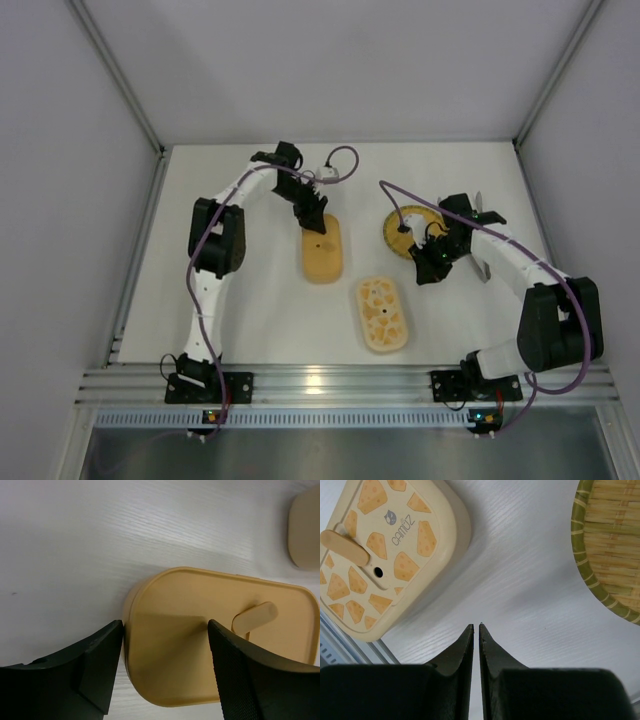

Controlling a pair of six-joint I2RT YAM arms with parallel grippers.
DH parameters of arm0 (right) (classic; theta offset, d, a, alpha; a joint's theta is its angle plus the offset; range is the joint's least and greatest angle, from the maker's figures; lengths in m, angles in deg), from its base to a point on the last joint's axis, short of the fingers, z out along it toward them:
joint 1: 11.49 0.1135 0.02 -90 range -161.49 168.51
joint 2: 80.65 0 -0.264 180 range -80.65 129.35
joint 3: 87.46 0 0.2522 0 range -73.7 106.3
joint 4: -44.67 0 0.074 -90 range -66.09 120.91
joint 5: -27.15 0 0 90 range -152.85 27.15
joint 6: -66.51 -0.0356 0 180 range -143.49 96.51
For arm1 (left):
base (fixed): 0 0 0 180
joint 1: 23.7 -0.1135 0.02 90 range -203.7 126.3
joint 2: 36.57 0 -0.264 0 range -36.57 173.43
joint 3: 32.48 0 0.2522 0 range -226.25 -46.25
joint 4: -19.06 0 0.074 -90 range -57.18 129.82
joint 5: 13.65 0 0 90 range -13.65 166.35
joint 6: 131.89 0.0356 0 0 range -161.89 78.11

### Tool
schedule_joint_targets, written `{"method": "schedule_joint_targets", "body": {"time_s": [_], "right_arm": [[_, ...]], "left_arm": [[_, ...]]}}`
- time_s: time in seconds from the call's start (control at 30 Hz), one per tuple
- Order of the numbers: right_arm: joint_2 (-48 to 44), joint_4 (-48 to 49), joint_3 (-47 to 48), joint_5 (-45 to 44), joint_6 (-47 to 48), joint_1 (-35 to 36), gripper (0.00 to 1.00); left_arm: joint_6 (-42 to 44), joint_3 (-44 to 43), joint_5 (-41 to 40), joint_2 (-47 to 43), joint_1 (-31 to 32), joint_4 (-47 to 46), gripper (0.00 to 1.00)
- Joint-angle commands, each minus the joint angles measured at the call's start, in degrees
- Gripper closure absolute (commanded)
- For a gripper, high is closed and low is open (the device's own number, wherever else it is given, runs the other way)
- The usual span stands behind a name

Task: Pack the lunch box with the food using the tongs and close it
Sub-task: Move the packing box to the center of the board.

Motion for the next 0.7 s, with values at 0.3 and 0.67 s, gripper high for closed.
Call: {"method": "schedule_joint_targets", "body": {"time_s": [0.3, 0.67], "right_arm": [[-1.23, -0.21, 1.16, 0.69, 0.93, -1.09, 0.92], [-1.58, -0.12, 1.07, 1.22, 0.40, -1.00, 0.92]], "left_arm": [[-1.20, 28.44, -3.77, -15.73, 2.96, -10.56, 0.38], [-8.24, 43.12, -5.71, -22.77, 9.82, -18.90, 0.39]]}}
